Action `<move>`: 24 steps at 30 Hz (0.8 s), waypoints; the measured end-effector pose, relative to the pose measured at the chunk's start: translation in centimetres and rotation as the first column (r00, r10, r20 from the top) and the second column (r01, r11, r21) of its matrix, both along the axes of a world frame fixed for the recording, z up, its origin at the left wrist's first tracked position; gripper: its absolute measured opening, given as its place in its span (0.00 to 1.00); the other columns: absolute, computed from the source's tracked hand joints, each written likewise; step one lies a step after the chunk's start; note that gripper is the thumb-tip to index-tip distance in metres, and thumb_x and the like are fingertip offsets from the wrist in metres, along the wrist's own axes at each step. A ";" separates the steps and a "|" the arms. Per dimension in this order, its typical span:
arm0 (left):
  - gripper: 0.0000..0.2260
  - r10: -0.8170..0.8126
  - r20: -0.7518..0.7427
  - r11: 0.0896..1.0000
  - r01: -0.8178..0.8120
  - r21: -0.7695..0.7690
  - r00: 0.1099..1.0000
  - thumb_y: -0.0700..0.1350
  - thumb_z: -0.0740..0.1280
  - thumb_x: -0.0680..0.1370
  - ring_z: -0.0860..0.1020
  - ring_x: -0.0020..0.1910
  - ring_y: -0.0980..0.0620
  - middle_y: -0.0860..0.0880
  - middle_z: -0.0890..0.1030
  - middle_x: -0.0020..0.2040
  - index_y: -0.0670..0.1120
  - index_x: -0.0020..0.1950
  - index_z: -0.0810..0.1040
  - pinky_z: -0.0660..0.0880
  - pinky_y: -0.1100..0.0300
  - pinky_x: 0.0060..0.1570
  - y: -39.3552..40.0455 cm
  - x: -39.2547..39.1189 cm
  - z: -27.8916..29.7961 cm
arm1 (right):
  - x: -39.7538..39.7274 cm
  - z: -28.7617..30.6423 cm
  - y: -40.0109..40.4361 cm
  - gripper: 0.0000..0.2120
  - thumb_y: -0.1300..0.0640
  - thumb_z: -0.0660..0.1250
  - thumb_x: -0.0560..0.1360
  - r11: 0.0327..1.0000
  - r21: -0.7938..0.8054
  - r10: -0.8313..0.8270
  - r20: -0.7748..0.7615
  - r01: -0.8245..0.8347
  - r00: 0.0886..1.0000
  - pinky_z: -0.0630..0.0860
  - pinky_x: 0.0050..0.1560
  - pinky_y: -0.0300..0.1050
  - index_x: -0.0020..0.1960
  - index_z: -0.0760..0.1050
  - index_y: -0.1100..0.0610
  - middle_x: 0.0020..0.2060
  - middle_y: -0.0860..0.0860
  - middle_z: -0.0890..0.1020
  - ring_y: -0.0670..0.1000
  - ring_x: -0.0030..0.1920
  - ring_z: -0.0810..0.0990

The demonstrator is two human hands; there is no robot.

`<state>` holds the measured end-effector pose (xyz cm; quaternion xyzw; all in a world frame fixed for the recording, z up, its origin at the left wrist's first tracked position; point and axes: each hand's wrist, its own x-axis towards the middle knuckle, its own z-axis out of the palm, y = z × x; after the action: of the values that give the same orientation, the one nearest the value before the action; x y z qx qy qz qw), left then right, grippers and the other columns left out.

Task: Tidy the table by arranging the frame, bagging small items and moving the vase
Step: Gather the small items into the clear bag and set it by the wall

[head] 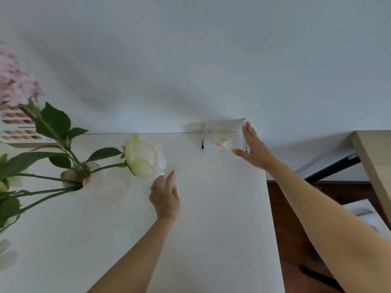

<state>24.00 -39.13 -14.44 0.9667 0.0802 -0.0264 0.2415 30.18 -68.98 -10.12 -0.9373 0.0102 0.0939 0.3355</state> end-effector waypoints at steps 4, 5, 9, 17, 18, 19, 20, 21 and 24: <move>0.23 -0.046 0.057 0.979 0.057 -0.197 0.997 0.35 0.68 0.73 0.68 0.62 0.40 0.39 0.69 0.62 0.48 0.66 0.73 0.69 0.52 0.62 -0.9 -0.2 0.5 | 0.6 0.5 -0.4 0.39 0.48 0.63 0.77 0.999 -0.029 -0.023 -0.001 0.023 1.000 0.49 0.75 0.51 0.77 0.43 0.57 0.78 0.51 0.44 0.52 0.77 0.43; 0.25 -0.015 0.044 0.966 0.026 -0.259 0.999 0.34 0.70 0.71 0.68 0.62 0.40 0.39 0.69 0.61 0.47 0.67 0.72 0.69 0.53 0.62 -1.2 -0.1 0.6 | 0.7 0.5 -0.5 0.39 0.48 0.64 0.77 0.999 -0.034 -0.027 -0.001 0.027 1.000 0.50 0.75 0.52 0.77 0.44 0.57 0.78 0.50 0.44 0.53 0.77 0.44; 0.35 0.135 -0.121 0.898 -0.173 -0.404 0.983 0.35 0.72 0.66 0.73 0.54 0.42 0.40 0.70 0.59 0.46 0.70 0.64 0.74 0.53 0.55 -2.0 0.8 1.1 | 0.8 0.7 -0.5 0.38 0.49 0.64 0.77 0.999 -0.028 -0.040 -0.019 0.040 0.999 0.50 0.75 0.53 0.77 0.45 0.56 0.78 0.49 0.45 0.54 0.77 0.46; 0.03 0.063 -0.002 0.935 -0.059 -0.348 0.998 0.38 0.67 0.73 0.78 0.42 0.41 0.40 0.81 0.42 0.40 0.46 0.78 0.69 0.58 0.40 -5.0 1.7 1.6 | 0.9 0.8 -0.7 0.39 0.49 0.65 0.76 0.999 -0.029 -0.042 -0.011 0.042 0.999 0.55 0.75 0.57 0.77 0.45 0.56 0.78 0.49 0.46 0.52 0.77 0.49; 0.03 0.086 0.093 0.918 -0.043 -0.394 0.992 0.38 0.66 0.75 0.78 0.41 0.43 0.41 0.81 0.43 0.41 0.46 0.78 0.71 0.57 0.41 -5.7 2.0 2.3 | 0.9 0.7 -0.6 0.38 0.49 0.65 0.76 0.999 -0.027 -0.042 -0.003 0.042 0.999 0.56 0.75 0.56 0.77 0.45 0.57 0.78 0.49 0.46 0.51 0.77 0.50; 0.03 0.112 0.196 0.897 -0.014 -0.443 0.974 0.38 0.65 0.76 0.77 0.41 0.47 0.43 0.81 0.44 0.41 0.48 0.78 0.72 0.59 0.42 -6.5 2.5 3.1 | 0.9 0.7 -0.6 0.38 0.50 0.65 0.76 0.999 -0.022 -0.044 0.002 0.044 0.999 0.56 0.74 0.55 0.77 0.46 0.56 0.78 0.49 0.46 0.50 0.77 0.50; 0.04 0.129 0.285 0.875 0.026 -0.483 0.950 0.39 0.65 0.77 0.77 0.40 0.50 0.46 0.81 0.45 0.42 0.50 0.78 0.72 0.64 0.42 -7.3 3.2 4.0 | 0.9 0.6 -0.6 0.39 0.50 0.65 0.76 0.999 -0.014 -0.048 0.003 0.048 0.999 0.57 0.74 0.56 0.77 0.45 0.56 0.78 0.49 0.46 0.50 0.77 0.50; 0.05 0.133 0.345 0.856 0.068 -0.513 0.929 0.39 0.65 0.77 0.76 0.40 0.52 0.48 0.80 0.45 0.43 0.51 0.77 0.71 0.68 0.41 -8.2 4.1 4.8 | 0.9 0.5 -0.6 0.39 0.50 0.65 0.76 0.999 -0.005 -0.054 0.003 0.054 0.999 0.57 0.74 0.56 0.77 0.45 0.56 0.78 0.49 0.46 0.50 0.77 0.50; 0.06 0.122 0.377 0.798 0.135 -0.587 0.918 0.40 0.67 0.75 0.77 0.38 0.55 0.52 0.80 0.43 0.45 0.52 0.77 0.69 0.75 0.39 -10.6 7.2 6.6 | 0.9 0.4 -0.6 0.39 0.49 0.65 0.76 0.998 0.011 -0.061 -0.007 0.061 0.998 0.57 0.74 0.59 0.77 0.44 0.55 0.78 0.48 0.45 0.50 0.77 0.50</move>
<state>31.18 -49.69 -7.89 0.8244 0.0136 0.1447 0.5471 31.05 -69.56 -9.76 -0.9343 0.0394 0.0867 0.3436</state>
